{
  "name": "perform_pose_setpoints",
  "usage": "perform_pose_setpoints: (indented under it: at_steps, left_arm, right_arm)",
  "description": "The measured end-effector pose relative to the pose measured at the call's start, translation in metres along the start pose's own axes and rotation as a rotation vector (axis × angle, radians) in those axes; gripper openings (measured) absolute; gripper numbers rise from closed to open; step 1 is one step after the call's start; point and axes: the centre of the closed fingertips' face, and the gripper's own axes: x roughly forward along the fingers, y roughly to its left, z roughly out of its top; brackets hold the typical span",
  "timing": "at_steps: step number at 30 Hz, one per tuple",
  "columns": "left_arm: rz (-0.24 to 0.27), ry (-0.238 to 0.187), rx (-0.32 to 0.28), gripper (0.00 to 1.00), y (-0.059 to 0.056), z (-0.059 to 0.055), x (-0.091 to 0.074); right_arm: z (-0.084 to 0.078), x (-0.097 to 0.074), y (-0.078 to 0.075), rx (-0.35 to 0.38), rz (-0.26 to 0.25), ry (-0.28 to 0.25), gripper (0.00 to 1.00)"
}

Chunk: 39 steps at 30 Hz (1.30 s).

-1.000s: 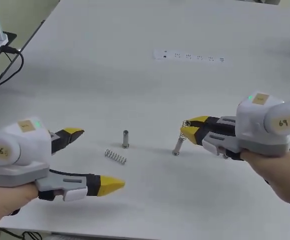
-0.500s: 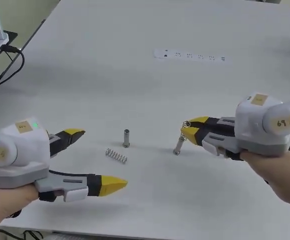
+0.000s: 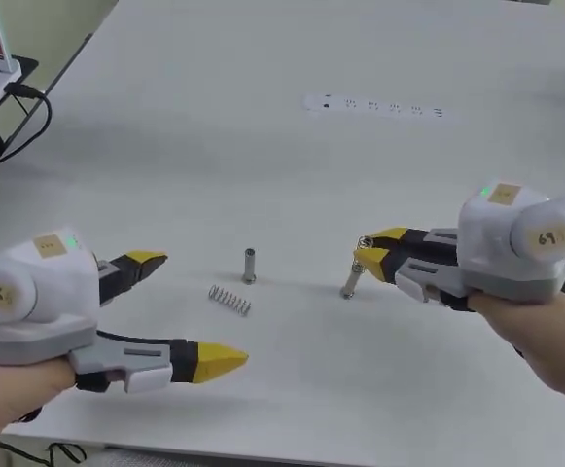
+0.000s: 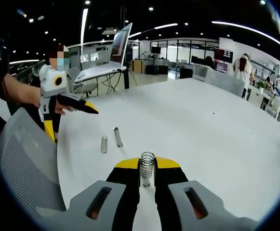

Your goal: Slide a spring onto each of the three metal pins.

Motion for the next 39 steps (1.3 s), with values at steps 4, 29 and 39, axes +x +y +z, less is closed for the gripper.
perform_pose_setpoints:
  at_steps: [4,29,39]
  left_arm:
    - [0.001,0.004,0.002,0.95,0.001,-0.001,0.0]
    - [0.002,0.011,-0.003,0.95,0.0,-0.005,0.0]
    - [0.0,0.012,-0.005,0.95,0.0,-0.006,0.0]
  right_arm:
    - [-0.002,0.001,0.001,0.006,0.004,0.003,0.08]
    - [-0.033,0.012,0.006,0.014,0.01,0.082,0.08]
    - [-0.053,0.018,0.01,-0.009,0.016,0.145,0.08]
